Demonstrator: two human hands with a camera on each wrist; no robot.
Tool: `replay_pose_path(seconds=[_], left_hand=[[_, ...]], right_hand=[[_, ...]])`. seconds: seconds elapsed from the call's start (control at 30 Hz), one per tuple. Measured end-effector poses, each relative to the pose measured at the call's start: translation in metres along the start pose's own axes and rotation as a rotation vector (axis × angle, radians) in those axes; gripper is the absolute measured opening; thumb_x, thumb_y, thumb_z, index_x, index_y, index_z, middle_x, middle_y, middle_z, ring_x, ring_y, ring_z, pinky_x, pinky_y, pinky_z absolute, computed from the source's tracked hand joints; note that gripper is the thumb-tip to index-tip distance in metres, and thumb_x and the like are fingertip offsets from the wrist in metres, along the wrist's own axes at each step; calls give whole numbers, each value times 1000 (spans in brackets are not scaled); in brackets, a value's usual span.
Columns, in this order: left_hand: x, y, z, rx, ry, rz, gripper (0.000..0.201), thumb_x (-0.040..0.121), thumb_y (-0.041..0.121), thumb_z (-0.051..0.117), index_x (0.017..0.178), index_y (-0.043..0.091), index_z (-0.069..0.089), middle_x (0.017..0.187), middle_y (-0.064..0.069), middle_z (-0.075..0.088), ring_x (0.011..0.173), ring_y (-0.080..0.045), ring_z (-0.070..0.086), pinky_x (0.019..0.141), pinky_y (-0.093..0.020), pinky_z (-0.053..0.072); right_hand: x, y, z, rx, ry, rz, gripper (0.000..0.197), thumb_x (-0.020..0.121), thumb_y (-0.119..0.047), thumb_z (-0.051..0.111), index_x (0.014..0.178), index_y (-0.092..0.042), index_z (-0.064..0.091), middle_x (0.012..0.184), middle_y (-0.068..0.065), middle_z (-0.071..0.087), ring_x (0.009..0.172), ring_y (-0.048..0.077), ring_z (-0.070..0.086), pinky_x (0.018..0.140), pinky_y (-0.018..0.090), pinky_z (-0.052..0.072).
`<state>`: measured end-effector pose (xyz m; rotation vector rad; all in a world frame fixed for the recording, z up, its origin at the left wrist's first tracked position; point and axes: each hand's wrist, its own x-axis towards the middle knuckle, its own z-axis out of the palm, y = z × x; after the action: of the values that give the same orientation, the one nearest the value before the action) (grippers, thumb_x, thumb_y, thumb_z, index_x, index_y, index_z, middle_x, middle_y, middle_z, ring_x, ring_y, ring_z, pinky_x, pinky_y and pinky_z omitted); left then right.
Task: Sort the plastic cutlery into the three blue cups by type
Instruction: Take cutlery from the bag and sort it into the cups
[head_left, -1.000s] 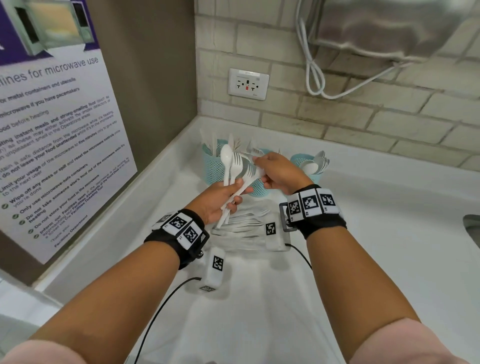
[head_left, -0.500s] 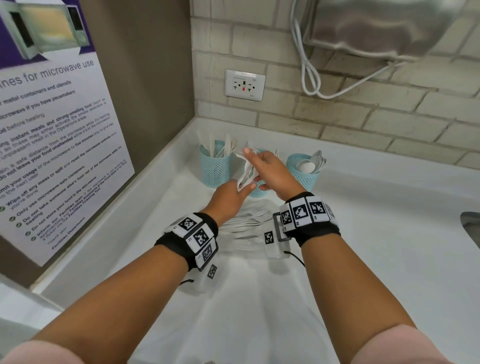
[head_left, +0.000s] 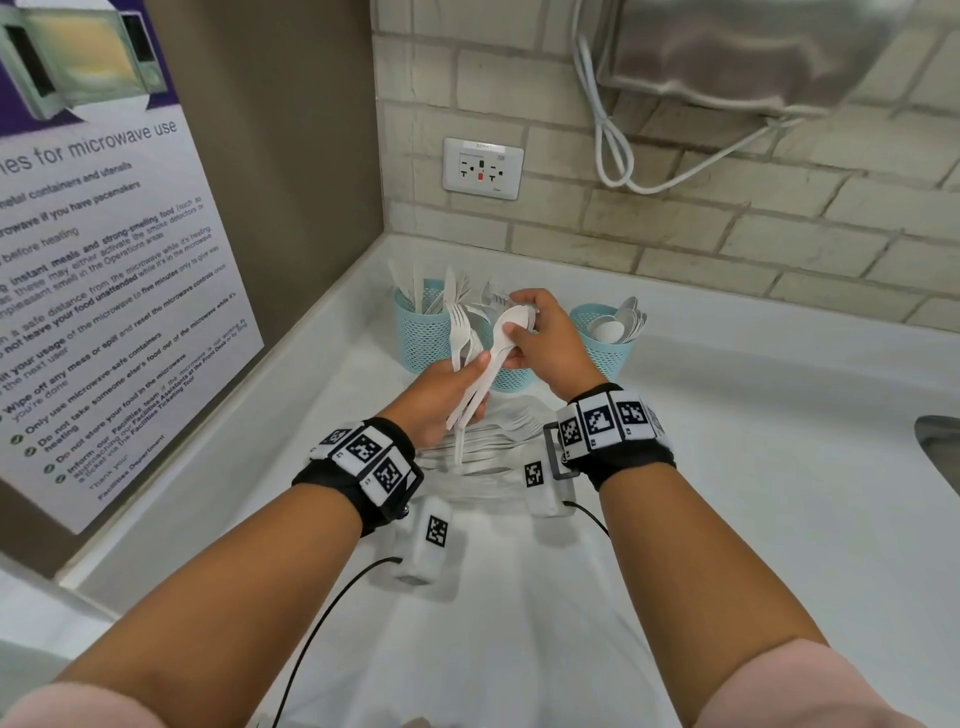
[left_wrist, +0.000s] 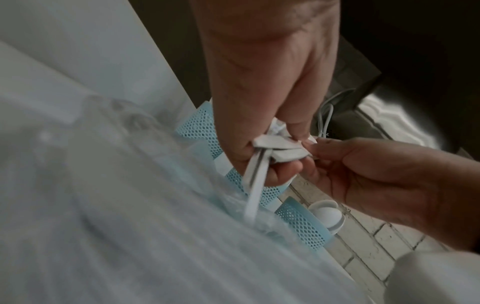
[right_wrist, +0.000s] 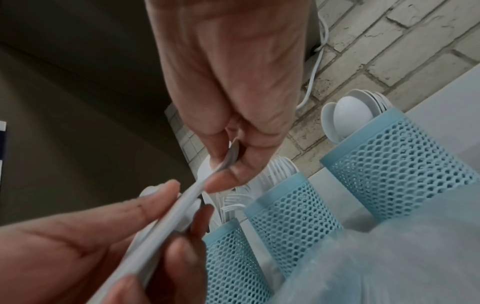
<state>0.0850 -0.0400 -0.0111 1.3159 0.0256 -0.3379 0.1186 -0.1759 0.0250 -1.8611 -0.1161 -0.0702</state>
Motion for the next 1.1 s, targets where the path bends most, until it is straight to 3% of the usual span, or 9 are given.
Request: replay_pose_path(seconds=[0.07, 0.13, 0.23, 0.43, 0.57, 0.7, 0.83, 0.97, 1.1], left_hand=[[-1, 0, 1, 0, -10, -17, 25, 98, 29, 46, 104, 8, 58, 78, -6, 58, 69, -15, 59, 50, -19, 48], [-2, 1, 2, 30, -34, -19, 28, 98, 29, 46, 112, 11, 60, 93, -1, 66, 77, -14, 69, 53, -18, 51], [-3, 3, 5, 68, -25, 5, 30, 97, 26, 48, 118, 8, 60, 100, 2, 69, 74, -10, 71, 52, -14, 49], [-1, 4, 12, 48, 92, 21, 18, 90, 20, 61, 102, 8, 53, 88, 0, 70, 58, -4, 67, 44, -12, 43], [2, 3, 14, 59, 103, 5, 15, 92, 28, 58, 96, 14, 55, 89, 2, 70, 48, -1, 57, 40, -10, 35], [5, 6, 13, 42, 104, -7, 11, 94, 29, 54, 91, 18, 54, 79, 2, 63, 47, -3, 37, 37, -11, 28], [11, 11, 15, -12, 55, -70, 9, 96, 24, 50, 100, 16, 51, 76, 1, 58, 49, -5, 35, 37, -12, 26], [13, 14, 16, -211, -42, -164, 15, 95, 14, 37, 102, 11, 49, 79, -4, 61, 51, -6, 40, 40, -15, 32], [14, 13, 14, -223, -58, -151, 18, 97, 7, 34, 102, 7, 52, 86, -8, 64, 52, -6, 46, 42, -15, 37]], right_hand=[[2, 2, 1, -6, 0, 12, 37, 92, 1, 48, 126, -14, 44, 99, 4, 54, 77, 20, 64, 63, 34, 60], [2, 4, 3, -59, 4, 14, 37, 93, 0, 44, 125, -17, 44, 110, 13, 58, 89, 29, 65, 76, 46, 58], [3, 4, 4, -60, 0, 64, 36, 92, 1, 37, 121, -17, 46, 118, 20, 57, 101, 35, 62, 82, 52, 54], [4, 10, -8, 97, -9, 37, 32, 88, 4, 54, 118, -6, 49, 114, 21, 52, 92, 29, 61, 56, 22, 57], [11, 4, -33, 166, 254, 39, 23, 89, 3, 54, 110, -7, 55, 104, 15, 54, 76, 19, 61, 52, 20, 56], [19, -16, -78, 61, 668, -83, 22, 90, -1, 54, 111, -5, 57, 93, 5, 57, 63, 8, 57, 58, 25, 58], [24, -24, -108, -140, 889, -227, 22, 91, -1, 44, 108, -7, 58, 83, 0, 59, 70, 16, 56, 62, 27, 51], [30, -9, -104, -405, 756, -257, 31, 90, 1, 39, 110, -8, 61, 94, 16, 67, 85, 27, 61, 69, 30, 46], [40, 17, -92, -591, 519, -199, 32, 94, -4, 40, 114, -9, 64, 103, 19, 67, 93, 33, 62, 76, 31, 47]])
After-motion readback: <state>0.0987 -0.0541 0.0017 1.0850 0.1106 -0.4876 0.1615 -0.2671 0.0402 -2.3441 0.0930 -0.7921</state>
